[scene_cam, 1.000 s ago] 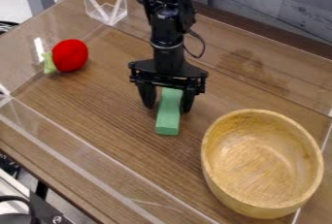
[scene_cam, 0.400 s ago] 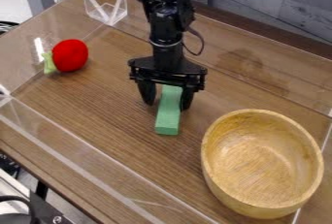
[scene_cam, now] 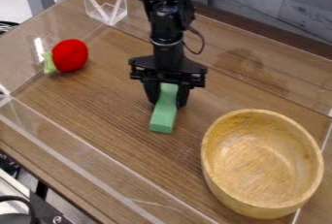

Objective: Put the green stick in the brown bowl

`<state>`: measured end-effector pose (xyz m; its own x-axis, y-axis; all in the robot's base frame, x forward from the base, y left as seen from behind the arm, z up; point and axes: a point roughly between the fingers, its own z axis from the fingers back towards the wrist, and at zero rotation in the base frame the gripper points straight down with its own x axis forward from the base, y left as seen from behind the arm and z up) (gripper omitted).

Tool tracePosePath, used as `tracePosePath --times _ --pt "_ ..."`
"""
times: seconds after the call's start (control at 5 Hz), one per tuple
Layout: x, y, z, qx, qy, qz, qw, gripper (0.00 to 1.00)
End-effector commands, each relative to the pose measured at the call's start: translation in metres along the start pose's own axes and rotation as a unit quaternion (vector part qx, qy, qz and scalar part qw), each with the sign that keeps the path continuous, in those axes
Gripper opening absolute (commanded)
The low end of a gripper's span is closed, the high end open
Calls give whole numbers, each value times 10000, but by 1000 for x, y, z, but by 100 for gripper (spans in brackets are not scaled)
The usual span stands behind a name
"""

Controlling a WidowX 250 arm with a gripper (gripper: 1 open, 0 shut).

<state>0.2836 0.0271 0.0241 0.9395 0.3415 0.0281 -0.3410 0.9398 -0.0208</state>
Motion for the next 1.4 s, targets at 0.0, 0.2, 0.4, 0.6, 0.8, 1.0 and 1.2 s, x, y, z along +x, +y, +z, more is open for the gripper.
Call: tracePosePath --times 0.0,0.2,0.4,0.6,0.8,1.0,1.2 --pt "11 -3 10 -14 -232 -76 9997 0" --pt "12 -5 10 7 -240 -133 9996 0" --pt "12 -6 10 25 -244 -171 9996 0" --pt "12 -7 10 42 -247 -203 9995 0" --pt "13 -8 9 55 -249 -236 9994 0" --pt "13 -9 9 67 -250 -262 9993 0" --pt "14 -10 9 78 -249 -286 9993 0"
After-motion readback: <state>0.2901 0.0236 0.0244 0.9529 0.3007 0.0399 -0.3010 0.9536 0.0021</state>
